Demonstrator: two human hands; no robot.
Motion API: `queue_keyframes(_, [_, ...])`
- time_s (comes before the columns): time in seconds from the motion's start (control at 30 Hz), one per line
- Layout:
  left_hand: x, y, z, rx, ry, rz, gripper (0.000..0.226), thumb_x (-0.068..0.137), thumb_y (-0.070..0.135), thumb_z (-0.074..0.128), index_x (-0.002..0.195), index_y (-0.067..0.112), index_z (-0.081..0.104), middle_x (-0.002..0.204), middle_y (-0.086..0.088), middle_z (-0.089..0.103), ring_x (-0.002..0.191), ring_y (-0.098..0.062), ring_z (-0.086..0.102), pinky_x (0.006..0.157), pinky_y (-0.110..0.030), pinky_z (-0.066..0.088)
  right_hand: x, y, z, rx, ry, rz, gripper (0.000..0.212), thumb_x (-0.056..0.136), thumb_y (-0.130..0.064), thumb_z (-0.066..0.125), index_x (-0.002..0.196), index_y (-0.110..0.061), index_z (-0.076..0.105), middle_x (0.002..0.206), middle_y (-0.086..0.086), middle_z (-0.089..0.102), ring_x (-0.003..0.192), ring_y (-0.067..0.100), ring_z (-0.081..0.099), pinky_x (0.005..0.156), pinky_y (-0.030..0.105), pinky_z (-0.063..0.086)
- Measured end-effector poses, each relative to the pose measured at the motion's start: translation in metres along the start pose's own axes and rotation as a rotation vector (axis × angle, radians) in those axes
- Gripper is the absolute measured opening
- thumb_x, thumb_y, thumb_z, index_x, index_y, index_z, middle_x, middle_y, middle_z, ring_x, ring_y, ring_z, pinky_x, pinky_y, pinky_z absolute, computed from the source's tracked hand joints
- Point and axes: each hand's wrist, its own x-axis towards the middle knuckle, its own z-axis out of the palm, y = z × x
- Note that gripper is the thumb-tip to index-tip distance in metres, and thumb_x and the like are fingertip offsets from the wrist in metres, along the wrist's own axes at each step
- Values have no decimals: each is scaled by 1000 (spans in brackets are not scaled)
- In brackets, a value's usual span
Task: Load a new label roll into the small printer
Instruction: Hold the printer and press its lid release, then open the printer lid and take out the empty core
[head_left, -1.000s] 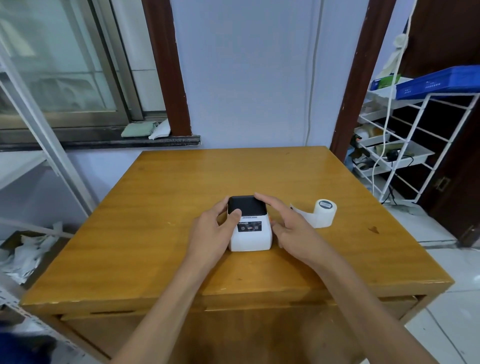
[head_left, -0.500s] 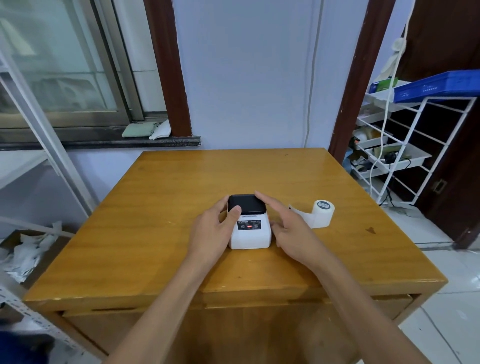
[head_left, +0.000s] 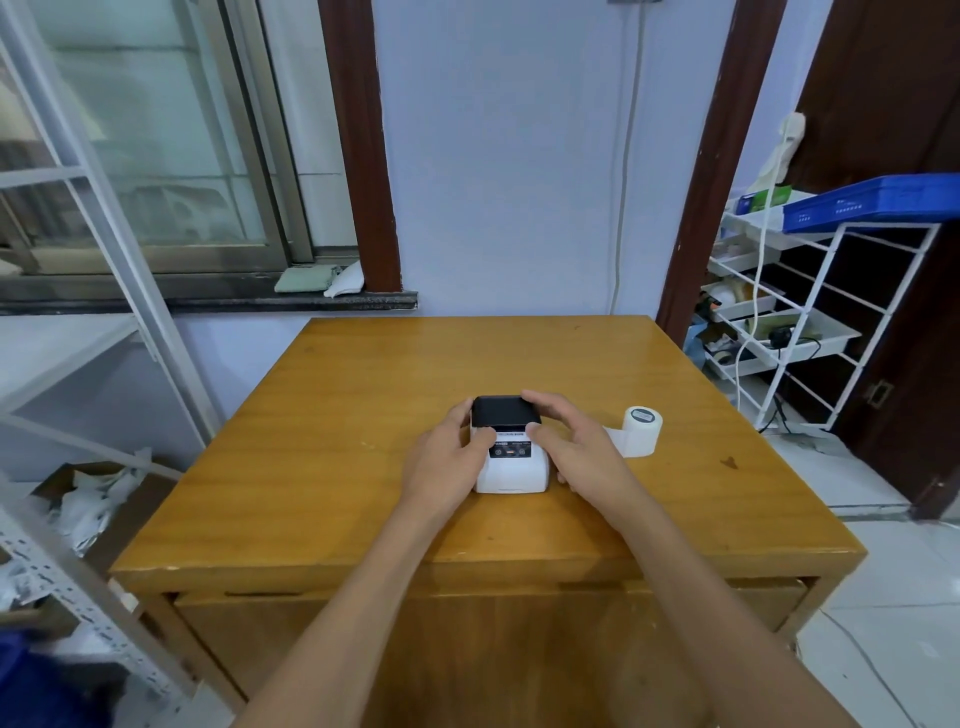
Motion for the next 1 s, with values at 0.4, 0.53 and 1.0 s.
queue_keyframes(0.4, [6, -8, 2, -108, 19, 1, 67, 92, 40, 65, 156, 28, 49, 144, 7, 65, 115, -6, 60, 106, -42, 55, 15, 5, 7, -37, 56, -26, 35, 104, -33, 54, 137, -41, 62, 127, -20, 67, 113, 0, 63, 87, 21, 51])
queue_keyframes(0.53, [12, -15, 4, -164, 17, -4, 71, 95, 35, 69, 160, 29, 42, 148, 5, 63, 126, -9, 61, 108, -39, 53, 24, 7, 9, -123, 98, -69, 36, 106, -47, 48, 138, -41, 61, 121, -14, 70, 113, 3, 64, 98, 32, 54])
queue_keyframes(1.0, [18, -24, 8, -191, 39, 64, 11, 96, 28, 69, 101, 32, 60, 125, 12, 71, 117, -2, 65, 96, -42, 58, 90, -23, 18, -410, 190, 105, 60, 102, -67, 24, 77, -25, 59, 82, 1, 66, 85, 27, 64, 69, 39, 47])
